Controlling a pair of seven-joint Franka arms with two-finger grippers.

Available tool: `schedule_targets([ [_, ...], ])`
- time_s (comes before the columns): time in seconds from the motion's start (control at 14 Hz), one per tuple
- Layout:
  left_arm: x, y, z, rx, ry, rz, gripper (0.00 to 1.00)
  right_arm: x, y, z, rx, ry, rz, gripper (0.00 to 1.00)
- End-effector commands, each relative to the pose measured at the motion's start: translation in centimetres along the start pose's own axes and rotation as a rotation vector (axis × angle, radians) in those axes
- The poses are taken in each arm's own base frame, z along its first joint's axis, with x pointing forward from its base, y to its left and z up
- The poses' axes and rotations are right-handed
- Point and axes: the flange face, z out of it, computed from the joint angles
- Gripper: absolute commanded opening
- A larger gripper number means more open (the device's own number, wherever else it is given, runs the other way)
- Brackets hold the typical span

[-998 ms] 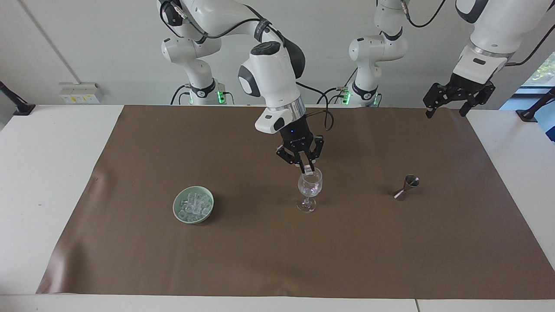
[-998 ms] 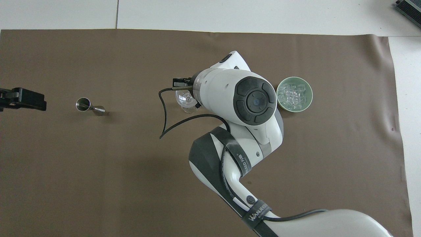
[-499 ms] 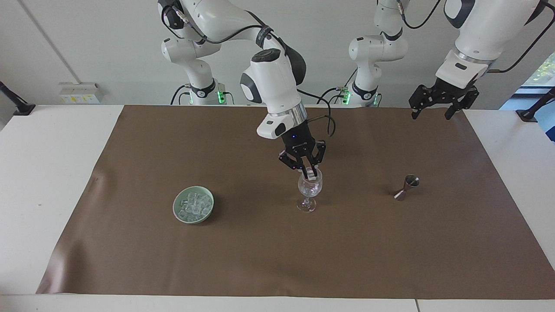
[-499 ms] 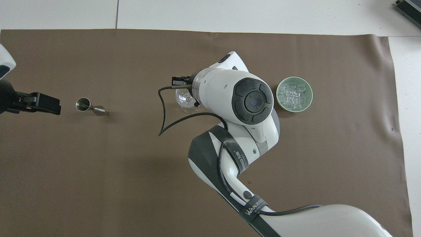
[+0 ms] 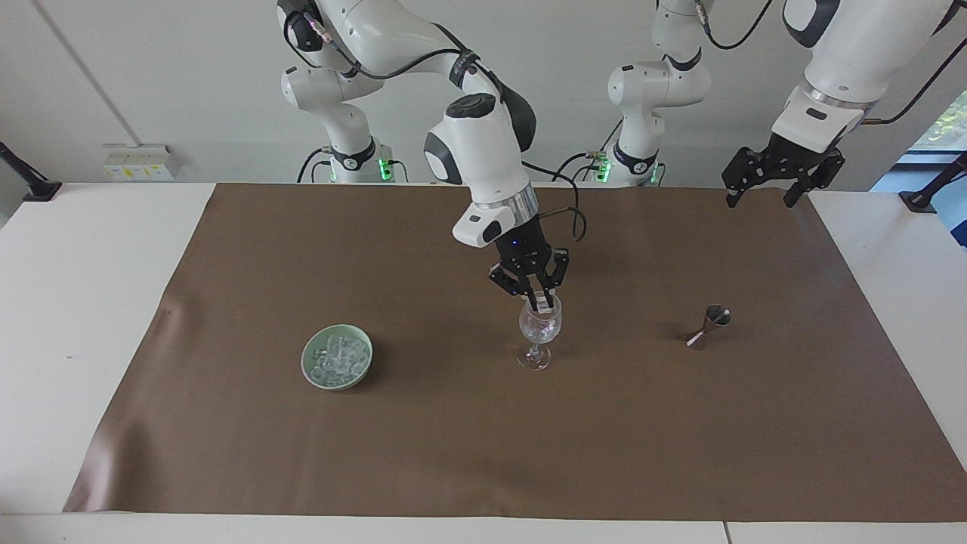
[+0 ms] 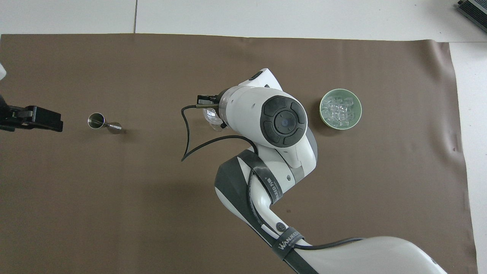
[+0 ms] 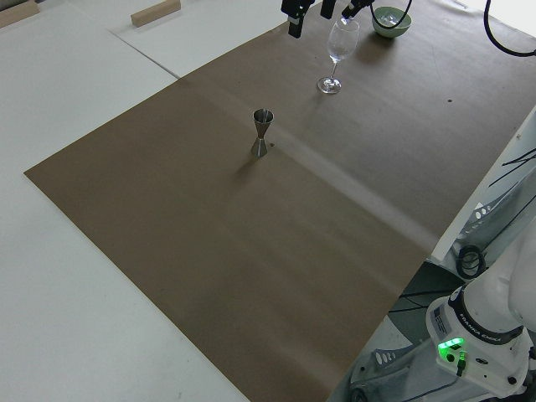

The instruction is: Pour wine and add ice with both arms

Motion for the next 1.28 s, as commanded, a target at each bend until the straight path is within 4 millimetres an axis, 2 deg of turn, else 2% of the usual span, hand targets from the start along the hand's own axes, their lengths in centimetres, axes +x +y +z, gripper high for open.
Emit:
schedule_targets([
  [0.0, -0.6, -0.2, -0.4, -0.017, 0.014, 0.004, 1.0, -0.2, 0.0, 0.0, 0.004, 0.0, 0.026, 0.0],
  [0.5, -1.0, 0.0, -1.7, -0.038, 0.043, 0.001, 1.0, -0.1, -0.1, -0.2, 0.007, 0.002, 0.037, 0.0],
  [0.71, -1.0, -0.1, -1.7, -0.038, 0.04, -0.006, 1.0, -0.1, -0.1, -0.1, 0.007, 0.0, 0.038, 0.07],
  [1.21, -1.3, -1.6, -1.5, -0.036, 0.013, -0.036, 1.0, -0.2, -0.2, -0.1, 0.005, -0.003, 0.056, 0.1],
])
